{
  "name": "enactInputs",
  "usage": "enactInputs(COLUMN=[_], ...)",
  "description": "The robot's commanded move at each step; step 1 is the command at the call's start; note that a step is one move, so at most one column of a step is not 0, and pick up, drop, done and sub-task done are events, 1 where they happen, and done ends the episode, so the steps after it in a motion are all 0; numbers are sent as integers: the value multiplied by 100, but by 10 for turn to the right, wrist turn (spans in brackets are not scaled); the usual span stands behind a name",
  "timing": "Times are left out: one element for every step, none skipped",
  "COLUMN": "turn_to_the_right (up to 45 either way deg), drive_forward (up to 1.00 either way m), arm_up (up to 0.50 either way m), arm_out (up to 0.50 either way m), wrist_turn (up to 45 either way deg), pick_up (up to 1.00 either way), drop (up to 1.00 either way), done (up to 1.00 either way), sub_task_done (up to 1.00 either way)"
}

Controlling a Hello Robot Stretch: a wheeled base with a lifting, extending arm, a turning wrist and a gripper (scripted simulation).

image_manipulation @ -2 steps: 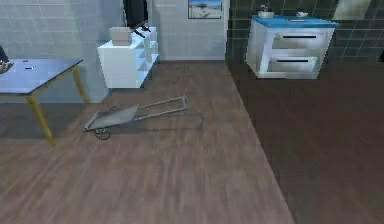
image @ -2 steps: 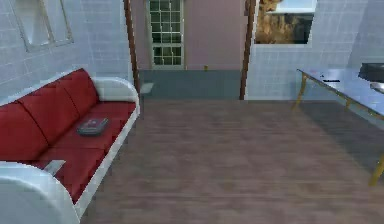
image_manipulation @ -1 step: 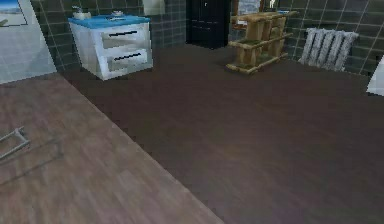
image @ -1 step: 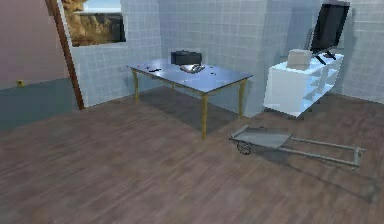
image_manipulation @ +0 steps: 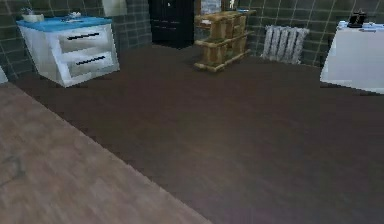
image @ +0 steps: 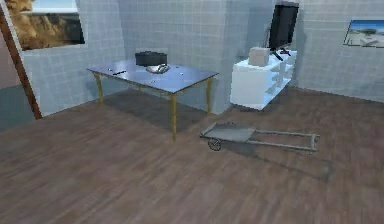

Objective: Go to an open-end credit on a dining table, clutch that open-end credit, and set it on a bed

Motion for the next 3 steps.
enactInputs(turn_to_the_right=[0, 0, -450], drive_forward=[100, 25, 0], arm_up=[0, 0, 0], arm_out=[0, 0, 0], wrist_turn=[0, 0, 0], pick_up=[0, 0, 0], drop=[0, 0, 0], done=[0, 0, 0], sub_task_done=[0, 0, 0])
